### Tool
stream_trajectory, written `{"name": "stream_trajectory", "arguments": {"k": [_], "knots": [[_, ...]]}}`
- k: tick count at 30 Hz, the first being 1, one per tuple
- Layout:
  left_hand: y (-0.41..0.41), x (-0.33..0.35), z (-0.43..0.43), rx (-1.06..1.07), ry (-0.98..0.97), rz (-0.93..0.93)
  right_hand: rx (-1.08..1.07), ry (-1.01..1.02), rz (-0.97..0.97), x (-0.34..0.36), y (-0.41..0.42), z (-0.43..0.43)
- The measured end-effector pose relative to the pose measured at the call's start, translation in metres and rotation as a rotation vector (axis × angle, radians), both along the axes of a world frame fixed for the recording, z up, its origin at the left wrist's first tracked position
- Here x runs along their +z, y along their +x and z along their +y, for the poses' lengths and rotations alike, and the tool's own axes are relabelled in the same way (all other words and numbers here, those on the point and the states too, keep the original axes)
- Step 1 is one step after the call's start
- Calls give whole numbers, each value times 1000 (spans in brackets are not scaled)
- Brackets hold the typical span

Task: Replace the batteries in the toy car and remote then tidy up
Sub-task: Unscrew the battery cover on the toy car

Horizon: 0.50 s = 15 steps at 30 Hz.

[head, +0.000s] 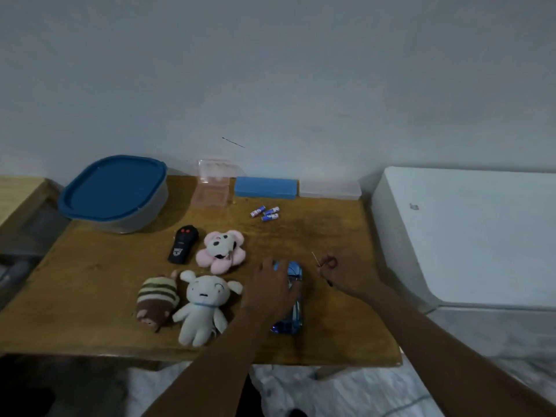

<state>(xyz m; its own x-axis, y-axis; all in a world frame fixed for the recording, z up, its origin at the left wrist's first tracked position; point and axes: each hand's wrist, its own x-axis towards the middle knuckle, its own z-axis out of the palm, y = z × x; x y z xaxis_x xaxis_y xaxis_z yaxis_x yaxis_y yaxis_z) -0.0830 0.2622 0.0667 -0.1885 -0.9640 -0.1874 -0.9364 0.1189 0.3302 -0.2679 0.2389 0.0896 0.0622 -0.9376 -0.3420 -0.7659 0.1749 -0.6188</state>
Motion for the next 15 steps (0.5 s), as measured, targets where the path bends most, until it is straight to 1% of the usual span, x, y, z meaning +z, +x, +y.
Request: {"name": "stream_trajectory", "arguments": {"k": [3,6,9,12,15], "knots": [[-19,4,10,63,164,-31,-26,6,17,-4,-11,16],[-33,3,14,113,242,-130,-50,23,24,-10,-18,28],[-44,0,10,178,258,-207,-63,41,-10,-17,-24,38],[-51,-3,4,205,231,-273,-83,52,-33,-21,-28,47],[-54,-5,2,215,212,-293,-111,68,-65,-25,-35,53]]}}
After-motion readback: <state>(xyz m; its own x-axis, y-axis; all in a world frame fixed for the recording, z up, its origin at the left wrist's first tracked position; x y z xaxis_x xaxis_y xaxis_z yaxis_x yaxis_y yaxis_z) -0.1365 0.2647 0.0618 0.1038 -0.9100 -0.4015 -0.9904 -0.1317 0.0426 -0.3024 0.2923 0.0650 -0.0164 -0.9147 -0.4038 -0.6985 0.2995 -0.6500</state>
